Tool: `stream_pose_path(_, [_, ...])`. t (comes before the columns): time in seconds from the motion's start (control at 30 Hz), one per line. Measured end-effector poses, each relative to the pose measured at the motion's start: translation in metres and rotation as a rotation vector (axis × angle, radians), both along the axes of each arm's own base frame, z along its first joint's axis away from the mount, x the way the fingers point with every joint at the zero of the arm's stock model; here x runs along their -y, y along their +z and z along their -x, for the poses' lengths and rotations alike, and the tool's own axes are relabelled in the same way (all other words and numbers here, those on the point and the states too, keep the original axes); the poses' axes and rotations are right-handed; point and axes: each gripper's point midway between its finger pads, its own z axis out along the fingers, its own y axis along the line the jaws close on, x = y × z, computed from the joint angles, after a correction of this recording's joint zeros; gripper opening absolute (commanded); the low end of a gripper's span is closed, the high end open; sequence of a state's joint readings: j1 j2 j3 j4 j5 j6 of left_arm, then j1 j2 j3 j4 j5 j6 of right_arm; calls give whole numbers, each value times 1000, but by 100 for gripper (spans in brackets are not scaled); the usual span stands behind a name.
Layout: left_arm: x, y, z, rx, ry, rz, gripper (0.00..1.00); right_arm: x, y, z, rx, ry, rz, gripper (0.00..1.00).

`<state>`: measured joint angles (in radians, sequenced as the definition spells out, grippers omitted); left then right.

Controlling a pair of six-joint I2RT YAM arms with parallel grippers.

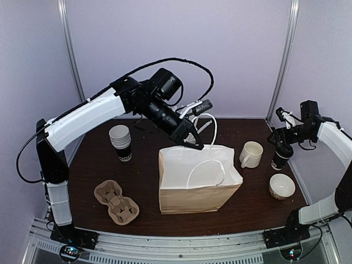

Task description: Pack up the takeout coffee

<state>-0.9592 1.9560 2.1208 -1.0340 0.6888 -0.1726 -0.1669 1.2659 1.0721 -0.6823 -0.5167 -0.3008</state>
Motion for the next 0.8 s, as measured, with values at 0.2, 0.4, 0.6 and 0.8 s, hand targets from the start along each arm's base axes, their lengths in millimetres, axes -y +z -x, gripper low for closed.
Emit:
stream_pose_path(0.2, [0, 12, -14, 13, 9, 33, 0, 0, 0, 0, 2, 5, 4, 87])
stream_pose_path(0.4, [4, 2, -24, -20, 3, 33, 0, 0, -2, 0, -3, 7, 5, 87])
stream_pose_path(0.6, [14, -7, -29, -59, -17, 45, 0, 0, -3, 0, -6, 7, 4, 87])
stream_pose_path(0.8, [12, -2, -39, -53, -4, 61, 23, 0, -5, -1, -12, 8, 3, 87])
